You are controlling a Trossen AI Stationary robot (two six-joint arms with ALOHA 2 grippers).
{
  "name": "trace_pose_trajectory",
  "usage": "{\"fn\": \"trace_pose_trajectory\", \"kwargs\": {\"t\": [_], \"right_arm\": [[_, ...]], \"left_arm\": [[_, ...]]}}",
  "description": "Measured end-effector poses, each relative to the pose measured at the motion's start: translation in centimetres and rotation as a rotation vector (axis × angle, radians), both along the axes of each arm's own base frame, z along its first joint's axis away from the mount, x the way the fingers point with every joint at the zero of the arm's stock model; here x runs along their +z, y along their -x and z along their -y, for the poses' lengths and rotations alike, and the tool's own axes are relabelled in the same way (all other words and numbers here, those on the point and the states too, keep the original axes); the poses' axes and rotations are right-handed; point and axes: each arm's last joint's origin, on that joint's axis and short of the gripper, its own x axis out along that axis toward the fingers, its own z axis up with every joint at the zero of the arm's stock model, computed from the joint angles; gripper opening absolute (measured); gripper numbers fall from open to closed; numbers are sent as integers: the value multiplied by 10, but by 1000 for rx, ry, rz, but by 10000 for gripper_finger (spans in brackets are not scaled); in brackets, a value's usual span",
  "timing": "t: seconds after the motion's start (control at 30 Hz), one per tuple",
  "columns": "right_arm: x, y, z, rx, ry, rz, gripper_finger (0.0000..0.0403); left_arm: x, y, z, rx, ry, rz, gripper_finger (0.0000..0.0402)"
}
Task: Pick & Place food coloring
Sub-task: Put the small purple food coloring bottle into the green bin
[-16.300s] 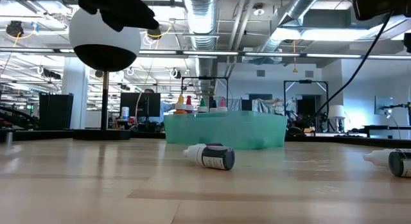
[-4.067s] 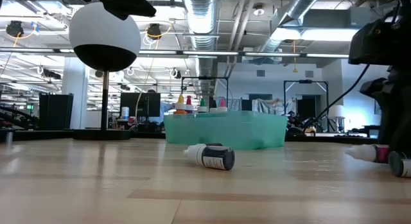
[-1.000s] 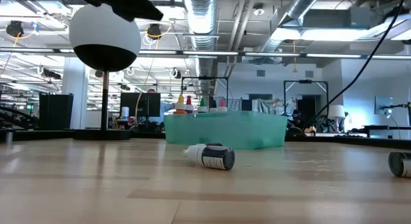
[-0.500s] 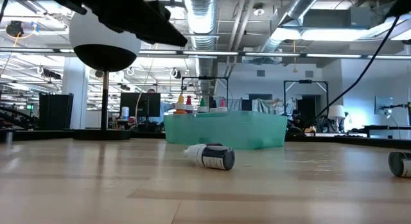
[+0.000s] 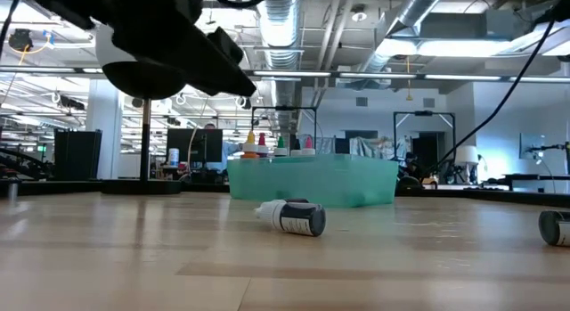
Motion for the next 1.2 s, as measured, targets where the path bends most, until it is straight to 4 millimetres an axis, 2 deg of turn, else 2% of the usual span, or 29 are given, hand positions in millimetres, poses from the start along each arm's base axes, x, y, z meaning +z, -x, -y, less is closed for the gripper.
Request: {"fn": "trace_pose_trajectory", "kwargs": {"t": [0.27,0.4,0.7,0.93,1.2], "right_arm": [[0,0,0,0,0,0,128],[0,0,0,0,-2,1,127],[0,1,-2,7,-7,1,127],[0,3,-3,18,-9,0,125],[0,6,-5,28,-11,3,125]], "left_arm": [[-12,-7,-2,-61,-15,-6,167],[-21,-17,5,-146,-6,55,167],[-48,-56,24,-242,7,-8,167],[-63,-77,29,-243,-40,-120,167],[-69,-79,26,-210,-88,-163,167]]}}
